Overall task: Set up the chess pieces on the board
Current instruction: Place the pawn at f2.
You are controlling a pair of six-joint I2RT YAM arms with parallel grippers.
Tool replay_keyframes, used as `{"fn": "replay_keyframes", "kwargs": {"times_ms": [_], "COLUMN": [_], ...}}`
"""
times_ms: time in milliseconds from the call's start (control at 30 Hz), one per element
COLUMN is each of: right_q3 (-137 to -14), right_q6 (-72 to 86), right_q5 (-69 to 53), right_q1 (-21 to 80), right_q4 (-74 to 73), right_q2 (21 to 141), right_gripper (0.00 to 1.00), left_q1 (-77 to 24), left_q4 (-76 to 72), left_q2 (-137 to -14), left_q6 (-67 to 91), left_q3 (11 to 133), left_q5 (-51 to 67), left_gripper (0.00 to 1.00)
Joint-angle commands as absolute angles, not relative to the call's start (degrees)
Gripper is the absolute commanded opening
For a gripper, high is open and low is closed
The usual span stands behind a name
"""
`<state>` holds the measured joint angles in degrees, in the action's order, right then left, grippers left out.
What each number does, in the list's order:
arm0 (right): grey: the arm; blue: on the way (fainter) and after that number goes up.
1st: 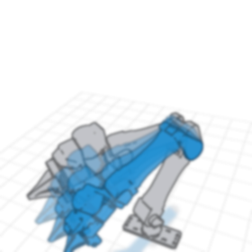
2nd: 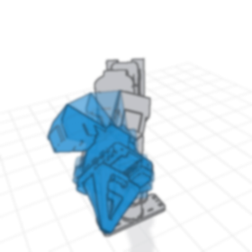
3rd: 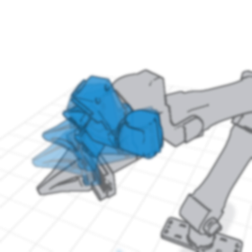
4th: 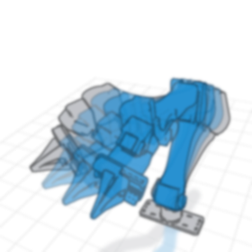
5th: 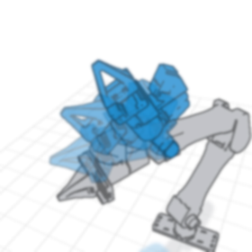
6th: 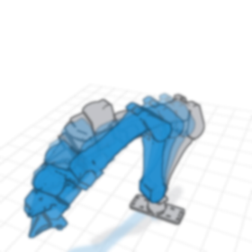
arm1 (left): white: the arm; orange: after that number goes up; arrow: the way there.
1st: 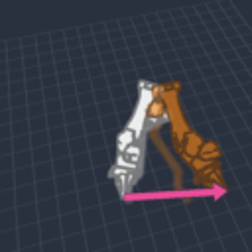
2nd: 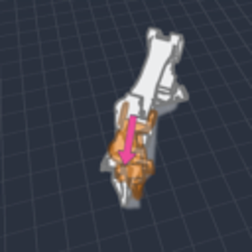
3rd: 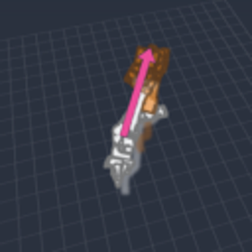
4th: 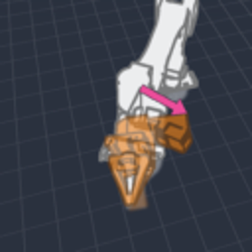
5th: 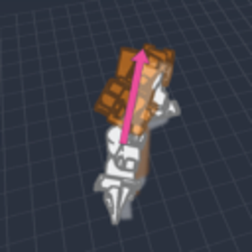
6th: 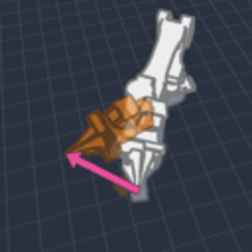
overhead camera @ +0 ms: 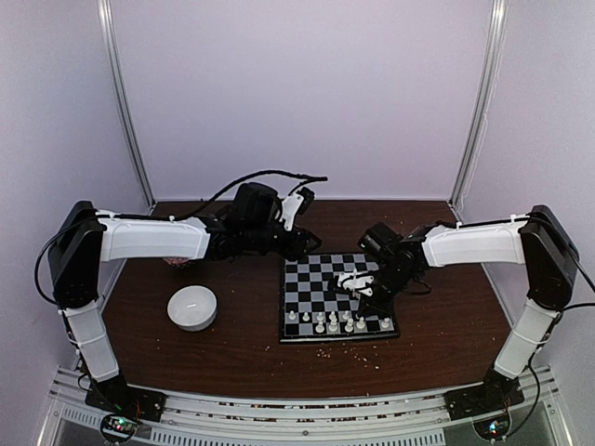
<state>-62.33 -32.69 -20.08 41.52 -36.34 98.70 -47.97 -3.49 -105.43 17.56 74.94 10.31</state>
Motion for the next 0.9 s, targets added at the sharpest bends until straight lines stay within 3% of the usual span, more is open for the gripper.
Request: {"fn": "replay_keyframes", "kwargs": {"times_ms": [0,600,867], "right_q3": [-63.3,-63.1,-64.4], "right_q6": [-31.7,-31.4,-30.7], "right_q5": [-17.8,-16.8,-16.4], "right_q1": [42.1,42.7,41.6], "right_q4": [-35.3,-34.6,-36.0], "right_q2": [99.5,99.3,93.5], "right_gripper": [0.09,0.14,0.23], "left_q1": [-47.9,-47.9,-47.9], "left_q4": [-7.2,-7.5,-6.2], "left_q2": [-106.3,-107.3,-107.3], "left_q6": [18.3,18.7,18.4], "left_q3": [74.7,75.2,75.6], "left_q5": [11.4,12.3,12.5], "left_gripper": [0.34,0.34,0.34]}}
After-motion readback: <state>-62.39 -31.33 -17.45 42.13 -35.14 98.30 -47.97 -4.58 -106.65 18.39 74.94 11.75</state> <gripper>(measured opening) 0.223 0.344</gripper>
